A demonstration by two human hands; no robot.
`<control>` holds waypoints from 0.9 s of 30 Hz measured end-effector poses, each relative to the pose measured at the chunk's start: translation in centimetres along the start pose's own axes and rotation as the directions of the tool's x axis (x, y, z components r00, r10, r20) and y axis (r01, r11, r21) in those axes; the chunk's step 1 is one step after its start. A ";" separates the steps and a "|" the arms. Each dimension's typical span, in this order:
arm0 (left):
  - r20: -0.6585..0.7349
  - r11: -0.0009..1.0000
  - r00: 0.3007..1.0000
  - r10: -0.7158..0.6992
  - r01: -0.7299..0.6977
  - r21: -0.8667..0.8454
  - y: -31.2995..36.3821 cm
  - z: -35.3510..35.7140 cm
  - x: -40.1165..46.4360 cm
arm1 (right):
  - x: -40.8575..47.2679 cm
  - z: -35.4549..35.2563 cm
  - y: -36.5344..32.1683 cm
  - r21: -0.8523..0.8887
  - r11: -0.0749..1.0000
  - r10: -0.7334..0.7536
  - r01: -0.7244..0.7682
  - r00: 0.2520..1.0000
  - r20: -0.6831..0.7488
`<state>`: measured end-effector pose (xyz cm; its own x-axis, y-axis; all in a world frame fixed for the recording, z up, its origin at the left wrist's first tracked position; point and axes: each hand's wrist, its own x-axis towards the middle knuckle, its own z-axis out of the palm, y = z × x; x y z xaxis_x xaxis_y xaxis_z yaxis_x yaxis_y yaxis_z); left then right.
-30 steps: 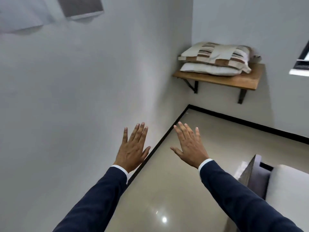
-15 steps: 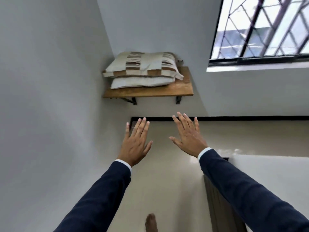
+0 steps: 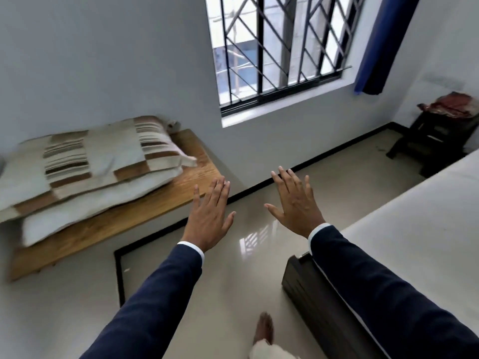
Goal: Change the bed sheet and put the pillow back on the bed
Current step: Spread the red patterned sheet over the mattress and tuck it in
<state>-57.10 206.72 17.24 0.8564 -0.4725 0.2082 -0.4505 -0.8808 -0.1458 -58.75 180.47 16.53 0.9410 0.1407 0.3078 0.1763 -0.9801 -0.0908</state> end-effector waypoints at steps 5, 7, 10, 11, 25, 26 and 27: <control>-0.040 0.994 0.993 0.109 -0.110 -0.023 -1.1 4.1 11.2 | 7.1 3.5 6.4 -0.014 0.994 0.113 -0.113 0.994 -0.001; -0.044 0.985 0.985 0.165 -0.166 -0.034 -1.8 5.2 16.1 | 10.1 4.4 9.2 -0.012 0.988 0.157 -0.157 0.988 0.012; -0.085 0.968 0.965 0.250 -0.252 -0.019 -2.7 6.1 25.4 | 15.6 5.2 13.9 -0.023 0.978 0.209 -0.208 0.978 -0.001; -0.103 0.962 0.957 0.273 -0.275 -0.007 -2.6 6.3 28.5 | 17.3 5.3 15.5 -0.038 0.975 0.221 -0.221 0.975 -0.005; -0.163 0.769 0.781 0.603 -0.624 -0.140 10.8 14.2 61.5 | 28.4 7.2 38.1 -0.149 0.799 0.575 -0.583 0.812 -0.100; -0.179 0.753 0.765 0.618 -0.642 -0.145 11.6 14.4 63.8 | 28.9 7.4 39.9 -0.162 0.781 0.595 -0.603 0.797 -0.103; -0.190 0.734 0.749 0.635 -0.661 -0.153 12.5 14.9 66.3 | 29.4 7.8 41.9 -0.169 0.759 0.621 -0.629 0.777 -0.101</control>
<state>-2.20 164.88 14.78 0.3075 -0.9190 0.2467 -0.9357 -0.3391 -0.0968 -21.42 144.64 14.44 0.8115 -0.5136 0.2788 -0.5066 -0.8561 -0.1024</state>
